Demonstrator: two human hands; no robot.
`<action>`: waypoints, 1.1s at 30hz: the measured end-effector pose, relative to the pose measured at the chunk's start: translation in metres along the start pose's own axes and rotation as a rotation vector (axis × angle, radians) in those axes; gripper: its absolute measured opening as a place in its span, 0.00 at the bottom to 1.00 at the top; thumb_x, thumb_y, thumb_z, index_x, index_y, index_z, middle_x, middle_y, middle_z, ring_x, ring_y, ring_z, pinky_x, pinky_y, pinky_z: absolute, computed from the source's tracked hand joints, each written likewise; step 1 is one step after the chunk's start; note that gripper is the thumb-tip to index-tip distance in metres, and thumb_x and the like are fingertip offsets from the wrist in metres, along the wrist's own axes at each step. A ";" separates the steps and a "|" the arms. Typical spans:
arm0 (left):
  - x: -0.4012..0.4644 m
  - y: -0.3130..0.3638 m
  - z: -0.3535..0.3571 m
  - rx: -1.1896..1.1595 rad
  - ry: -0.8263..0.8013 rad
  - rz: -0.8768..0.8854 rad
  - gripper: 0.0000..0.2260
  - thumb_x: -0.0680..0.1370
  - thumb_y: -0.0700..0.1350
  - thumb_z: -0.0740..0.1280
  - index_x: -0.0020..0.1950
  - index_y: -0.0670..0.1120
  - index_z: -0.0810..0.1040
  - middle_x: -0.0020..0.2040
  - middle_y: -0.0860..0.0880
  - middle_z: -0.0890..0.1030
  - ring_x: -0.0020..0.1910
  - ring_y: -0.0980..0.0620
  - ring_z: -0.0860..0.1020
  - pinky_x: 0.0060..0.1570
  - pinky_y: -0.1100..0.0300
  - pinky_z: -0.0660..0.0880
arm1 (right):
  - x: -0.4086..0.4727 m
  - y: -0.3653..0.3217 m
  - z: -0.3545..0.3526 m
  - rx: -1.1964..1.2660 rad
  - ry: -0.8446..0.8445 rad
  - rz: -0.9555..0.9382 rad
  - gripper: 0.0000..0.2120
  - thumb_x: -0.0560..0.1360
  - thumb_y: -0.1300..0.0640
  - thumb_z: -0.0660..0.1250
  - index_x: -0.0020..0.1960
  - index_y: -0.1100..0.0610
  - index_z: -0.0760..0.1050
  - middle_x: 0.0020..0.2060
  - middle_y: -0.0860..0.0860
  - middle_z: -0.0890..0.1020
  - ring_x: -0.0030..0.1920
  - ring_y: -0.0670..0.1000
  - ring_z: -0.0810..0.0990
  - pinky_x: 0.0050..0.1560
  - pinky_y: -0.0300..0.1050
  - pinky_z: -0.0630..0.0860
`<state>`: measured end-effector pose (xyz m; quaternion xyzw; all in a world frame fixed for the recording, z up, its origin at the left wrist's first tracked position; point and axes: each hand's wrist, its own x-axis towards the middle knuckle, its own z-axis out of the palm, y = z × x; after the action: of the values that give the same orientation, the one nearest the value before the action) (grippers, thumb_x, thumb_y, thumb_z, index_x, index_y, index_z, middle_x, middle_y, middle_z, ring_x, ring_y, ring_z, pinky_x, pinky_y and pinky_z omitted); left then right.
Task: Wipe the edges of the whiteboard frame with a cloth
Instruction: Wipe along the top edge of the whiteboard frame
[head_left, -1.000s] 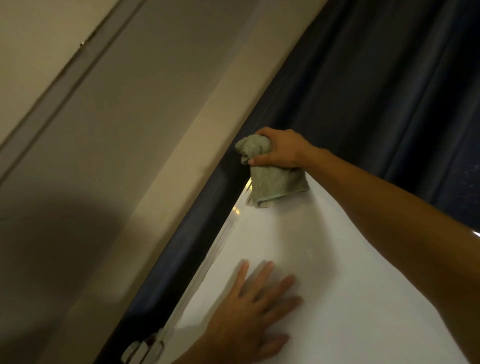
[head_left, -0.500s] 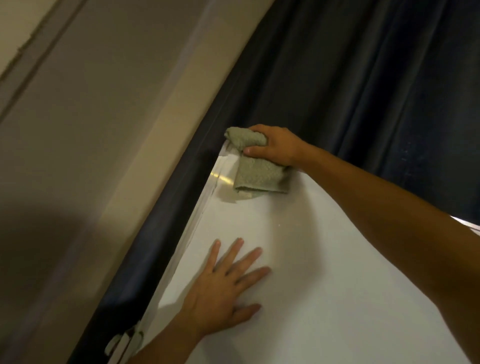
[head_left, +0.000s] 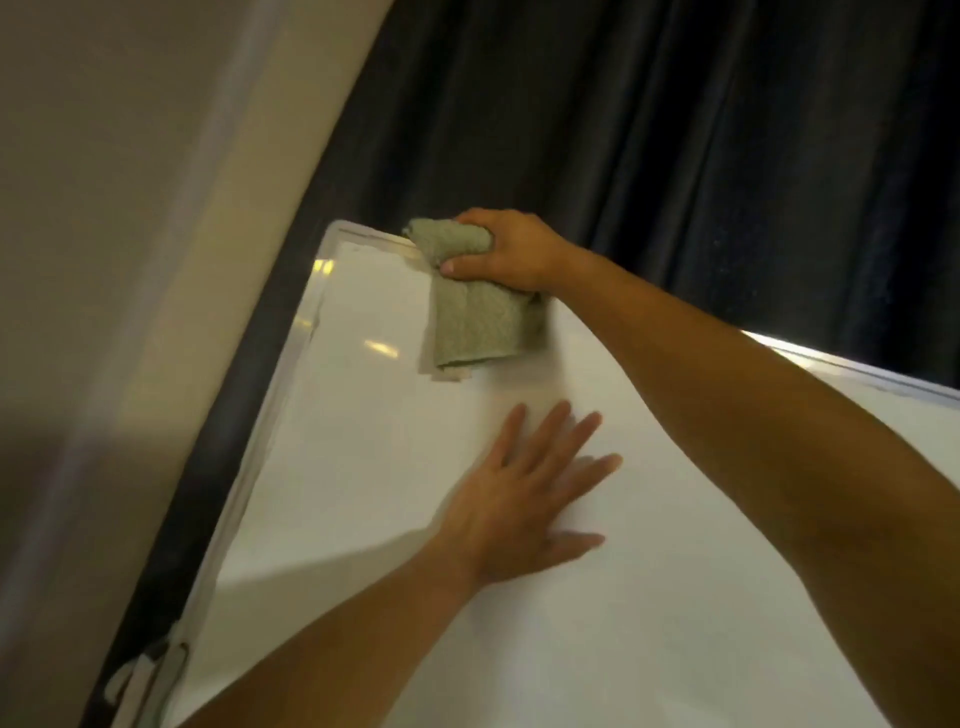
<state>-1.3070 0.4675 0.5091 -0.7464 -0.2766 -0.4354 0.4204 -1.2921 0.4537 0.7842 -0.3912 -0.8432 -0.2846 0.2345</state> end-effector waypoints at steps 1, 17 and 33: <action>0.004 0.001 0.001 0.014 -0.023 -0.018 0.34 0.84 0.68 0.55 0.86 0.53 0.58 0.87 0.44 0.50 0.86 0.38 0.47 0.81 0.30 0.53 | -0.001 0.002 -0.002 -0.004 -0.015 0.025 0.31 0.70 0.36 0.74 0.69 0.45 0.73 0.63 0.48 0.80 0.62 0.51 0.77 0.60 0.43 0.72; -0.003 -0.009 0.010 0.105 0.065 -0.047 0.32 0.84 0.68 0.54 0.85 0.53 0.63 0.86 0.43 0.57 0.85 0.37 0.54 0.80 0.31 0.56 | -0.118 0.094 -0.052 0.118 -0.050 0.327 0.30 0.69 0.39 0.76 0.68 0.44 0.74 0.57 0.46 0.79 0.56 0.49 0.78 0.54 0.45 0.74; 0.021 0.057 0.014 0.204 0.076 -0.123 0.34 0.85 0.65 0.46 0.85 0.46 0.58 0.87 0.40 0.49 0.86 0.35 0.49 0.81 0.30 0.49 | -0.242 0.203 -0.109 0.068 0.025 0.380 0.29 0.67 0.34 0.75 0.65 0.41 0.74 0.56 0.46 0.79 0.55 0.50 0.78 0.53 0.45 0.73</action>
<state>-1.2463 0.4523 0.5020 -0.6644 -0.3486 -0.4578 0.4769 -0.9710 0.3623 0.7746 -0.5317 -0.7603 -0.2112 0.3077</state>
